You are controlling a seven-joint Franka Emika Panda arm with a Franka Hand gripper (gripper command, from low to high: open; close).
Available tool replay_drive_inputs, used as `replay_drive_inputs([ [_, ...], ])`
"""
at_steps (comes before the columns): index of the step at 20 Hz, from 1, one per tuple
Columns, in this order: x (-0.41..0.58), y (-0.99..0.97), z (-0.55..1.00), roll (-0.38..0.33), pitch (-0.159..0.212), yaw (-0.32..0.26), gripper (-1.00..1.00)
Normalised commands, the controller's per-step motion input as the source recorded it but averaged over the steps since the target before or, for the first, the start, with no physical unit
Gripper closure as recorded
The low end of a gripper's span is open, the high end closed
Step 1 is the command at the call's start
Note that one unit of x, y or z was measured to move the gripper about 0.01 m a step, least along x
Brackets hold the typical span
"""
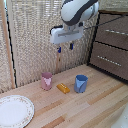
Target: Kindly get your arm to the topmost drawer handle. Get a good grip on it, then softly pull to open it.
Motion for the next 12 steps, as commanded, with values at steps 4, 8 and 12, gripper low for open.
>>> replay_drive_inputs([
  [4,-0.001,-0.33,0.19,-0.268,-0.031,0.104,-1.0],
  [8,0.0,-0.32,0.0,-0.355,-0.006,0.066,-1.0],
  [12,0.0,-0.31,0.0,-0.369,0.0,0.054,-1.0],
])
